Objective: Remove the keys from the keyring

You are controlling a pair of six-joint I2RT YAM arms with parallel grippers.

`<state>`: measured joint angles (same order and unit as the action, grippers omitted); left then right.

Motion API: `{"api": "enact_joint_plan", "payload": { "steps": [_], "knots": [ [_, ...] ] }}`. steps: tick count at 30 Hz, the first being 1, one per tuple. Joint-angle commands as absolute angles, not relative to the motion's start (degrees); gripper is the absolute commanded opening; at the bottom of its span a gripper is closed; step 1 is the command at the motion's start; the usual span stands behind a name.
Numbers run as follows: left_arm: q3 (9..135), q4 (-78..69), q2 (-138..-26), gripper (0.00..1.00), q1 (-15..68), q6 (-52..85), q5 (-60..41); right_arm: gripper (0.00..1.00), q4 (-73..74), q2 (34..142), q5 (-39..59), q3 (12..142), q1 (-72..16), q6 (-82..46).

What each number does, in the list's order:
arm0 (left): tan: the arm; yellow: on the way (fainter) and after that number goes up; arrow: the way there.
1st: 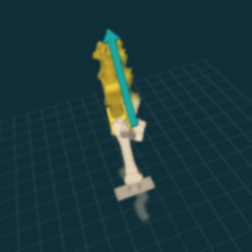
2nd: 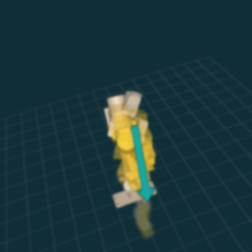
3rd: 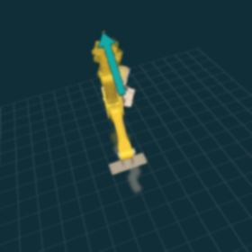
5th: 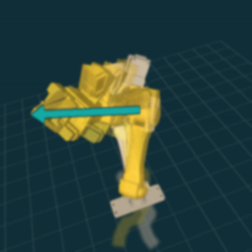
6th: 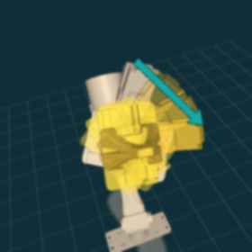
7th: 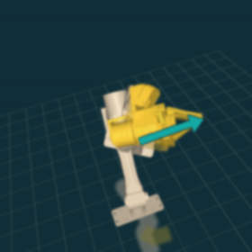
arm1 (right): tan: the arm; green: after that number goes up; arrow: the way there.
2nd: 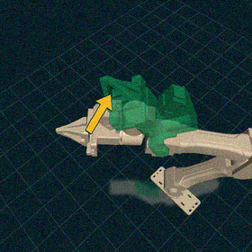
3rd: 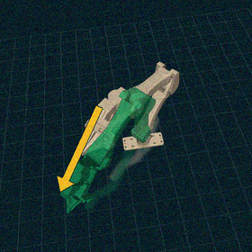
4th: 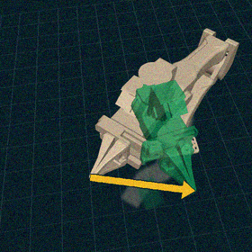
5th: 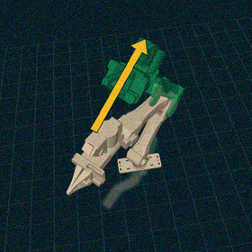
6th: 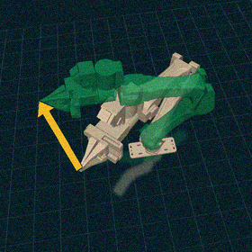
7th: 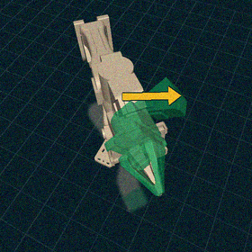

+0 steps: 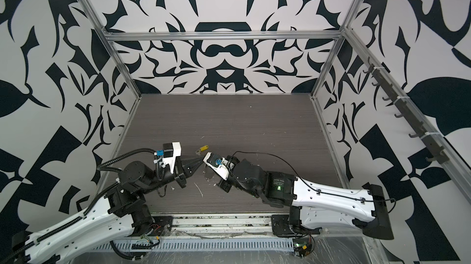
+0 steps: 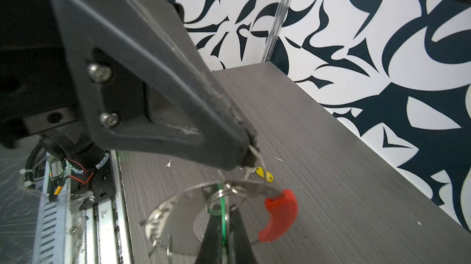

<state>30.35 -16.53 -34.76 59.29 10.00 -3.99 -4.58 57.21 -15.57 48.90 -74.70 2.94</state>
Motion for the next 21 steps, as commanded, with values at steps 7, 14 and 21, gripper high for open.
{"api": "enact_joint_plan", "payload": {
  "steps": [7, 14, 21],
  "knots": [
    [29.88, -26.63, -34.95, 0.0, 67.17, -1.62, 9.84, 0.0, -0.36, 55.78, -19.53, 44.81, -74.58, 2.64],
    [29.86, -26.61, -35.25, 0.0, 67.59, -2.46, 8.48, 0.0, 0.96, 53.42, -20.4, 42.56, -74.62, 2.81],
    [30.41, -26.04, -35.87, 0.0, 68.38, -3.16, 8.5, 0.0, 1.19, 52.65, -21.56, 41.91, -74.62, 2.81]
  ]
}}
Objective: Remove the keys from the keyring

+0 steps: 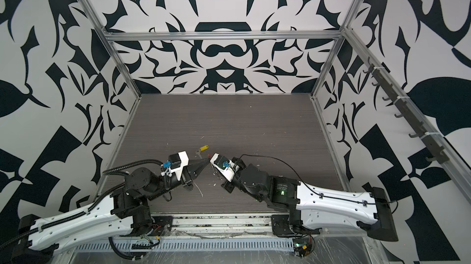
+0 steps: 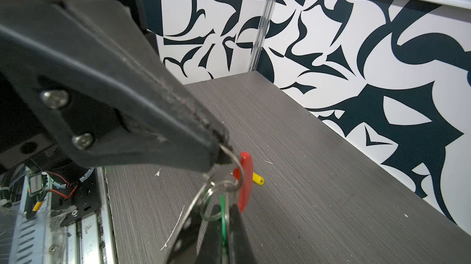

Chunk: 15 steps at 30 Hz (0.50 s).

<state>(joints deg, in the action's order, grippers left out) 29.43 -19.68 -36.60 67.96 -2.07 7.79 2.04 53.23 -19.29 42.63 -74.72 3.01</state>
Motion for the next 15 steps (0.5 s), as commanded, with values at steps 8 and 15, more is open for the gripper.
{"api": "enact_joint_plan", "payload": {
  "steps": [8, 15],
  "knots": [
    [30.5, -25.19, -35.91, 0.0, 69.52, -4.03, 9.83, 0.0, 1.14, 49.88, -26.33, 41.4, -74.62, 3.6],
    [30.85, -24.92, -36.04, 0.0, 70.32, -4.58, 10.3, 0.0, 0.58, 48.34, -27.41, 41.07, -74.62, 3.71]
  ]
}}
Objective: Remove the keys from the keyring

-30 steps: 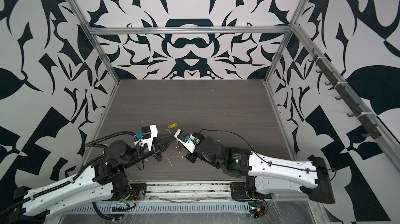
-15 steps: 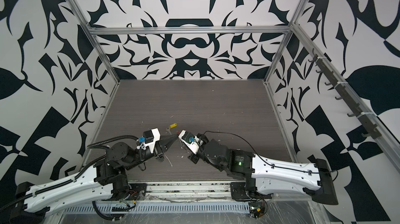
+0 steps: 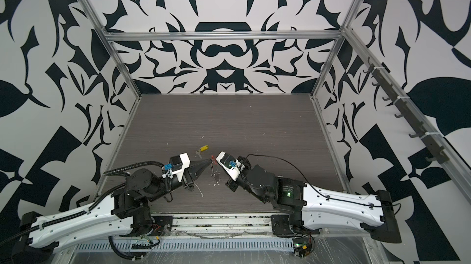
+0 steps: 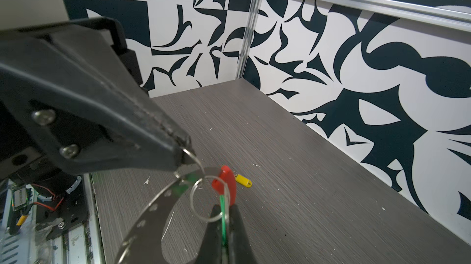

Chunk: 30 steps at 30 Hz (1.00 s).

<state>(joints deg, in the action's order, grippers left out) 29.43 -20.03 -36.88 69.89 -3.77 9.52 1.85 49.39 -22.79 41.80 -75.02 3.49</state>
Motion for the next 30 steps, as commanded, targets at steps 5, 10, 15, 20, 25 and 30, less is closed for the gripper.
{"api": "enact_joint_plan", "payload": {
  "steps": [5, 10, 15, 20, 25, 30],
  "knots": [
    [30.89, -24.71, -36.1, 0.0, 70.74, -4.86, 10.81, 0.0, 0.59, 48.03, -27.55, 41.1, -74.62, 3.68],
    [31.03, -24.41, -36.27, 0.0, 70.93, -4.92, 11.33, 0.0, -0.28, 48.84, -26.46, 42.24, -74.6, 3.84],
    [31.24, -24.48, -36.82, 0.0, 71.87, -5.49, 14.03, 0.0, -0.18, 50.3, -27.39, 44.13, -74.62, 3.3],
    [31.73, -24.71, -37.78, 0.0, 73.16, -6.36, 17.54, 0.0, -0.09, 51.32, -27.93, 45.5, -74.62, 3.24],
    [32.23, -24.54, -38.92, 0.0, 75.09, -7.68, 20.78, 0.0, -0.04, 52.44, -28.11, 47.15, -74.62, 4.8],
    [32.43, -24.6, -39.31, 0.0, 75.89, -8.0, 22.94, 0.0, -0.01, 53.42, -27.95, 48.56, -74.62, 6.21]
  ]
}}
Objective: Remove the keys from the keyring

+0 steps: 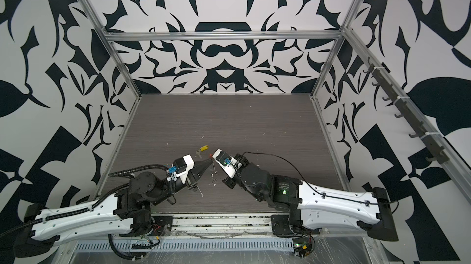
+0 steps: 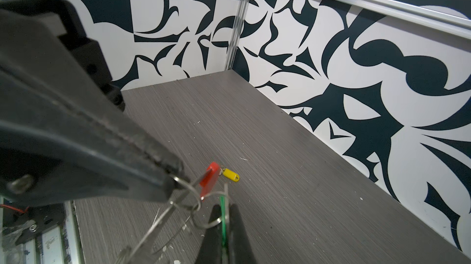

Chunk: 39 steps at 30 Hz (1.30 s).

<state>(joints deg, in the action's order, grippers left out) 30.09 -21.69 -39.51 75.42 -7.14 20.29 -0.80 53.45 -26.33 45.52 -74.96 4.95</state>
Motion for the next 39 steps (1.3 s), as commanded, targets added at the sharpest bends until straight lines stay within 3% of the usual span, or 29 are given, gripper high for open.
{"api": "enact_joint_plan", "payload": {
  "steps": [1, 39],
  "knots": [
    [32.5, -24.5, -39.4, 0.0, 75.85, -8.01, 23.5, 0.0, -0.04, 53.44, -27.81, 48.74, -74.65, 6.3],
    [34.71, -20.99, -41.61, 0.0, 76.03, -4.63, 36.11, 0.0, -1.87, 53.57, -27.71, 53.7, -75.68, 7.2]
  ]
}}
